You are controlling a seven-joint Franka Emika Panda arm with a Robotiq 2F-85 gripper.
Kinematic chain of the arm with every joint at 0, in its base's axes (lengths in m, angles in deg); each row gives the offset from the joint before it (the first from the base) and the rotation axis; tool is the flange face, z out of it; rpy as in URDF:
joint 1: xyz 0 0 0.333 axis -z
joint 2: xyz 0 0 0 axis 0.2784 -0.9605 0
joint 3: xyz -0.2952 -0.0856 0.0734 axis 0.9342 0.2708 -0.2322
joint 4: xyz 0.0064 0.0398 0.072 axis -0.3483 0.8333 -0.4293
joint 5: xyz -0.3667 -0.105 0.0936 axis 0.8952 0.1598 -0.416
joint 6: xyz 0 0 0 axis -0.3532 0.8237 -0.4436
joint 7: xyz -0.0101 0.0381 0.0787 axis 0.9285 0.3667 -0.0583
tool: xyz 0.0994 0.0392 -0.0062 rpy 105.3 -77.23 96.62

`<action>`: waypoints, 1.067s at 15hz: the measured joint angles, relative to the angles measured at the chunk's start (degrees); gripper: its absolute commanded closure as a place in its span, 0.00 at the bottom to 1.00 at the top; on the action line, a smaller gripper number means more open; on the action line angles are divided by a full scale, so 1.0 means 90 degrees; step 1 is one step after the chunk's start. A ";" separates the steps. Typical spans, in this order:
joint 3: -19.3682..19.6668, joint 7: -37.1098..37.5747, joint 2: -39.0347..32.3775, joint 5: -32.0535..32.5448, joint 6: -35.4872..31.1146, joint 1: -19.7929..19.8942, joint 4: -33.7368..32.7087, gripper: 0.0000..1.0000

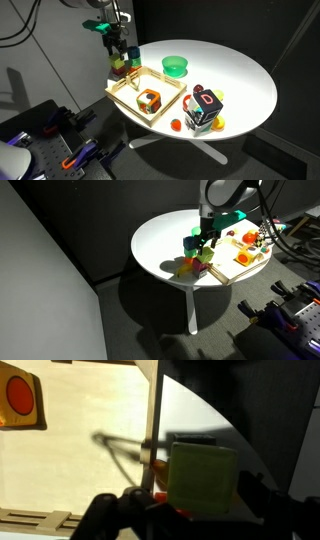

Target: Put the yellow block in the crate

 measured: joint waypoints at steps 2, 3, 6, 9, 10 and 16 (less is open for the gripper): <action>0.0000 0.0000 -0.0010 0.0000 0.0063 0.0000 0.0000 0.60; 0.0000 -0.0001 -0.0010 0.0000 0.0100 0.0000 0.0000 0.67; -0.0001 -0.0005 0.0056 0.0000 0.0219 0.0001 -0.0002 0.72; -0.0001 -0.0004 0.0310 -0.0002 0.0535 0.0023 0.0042 0.73; 0.0003 -0.0002 0.0451 -0.0003 0.0665 0.0056 0.0089 0.73; 0.0160 -0.0002 0.1270 -0.0003 0.1243 0.0445 0.0516 0.73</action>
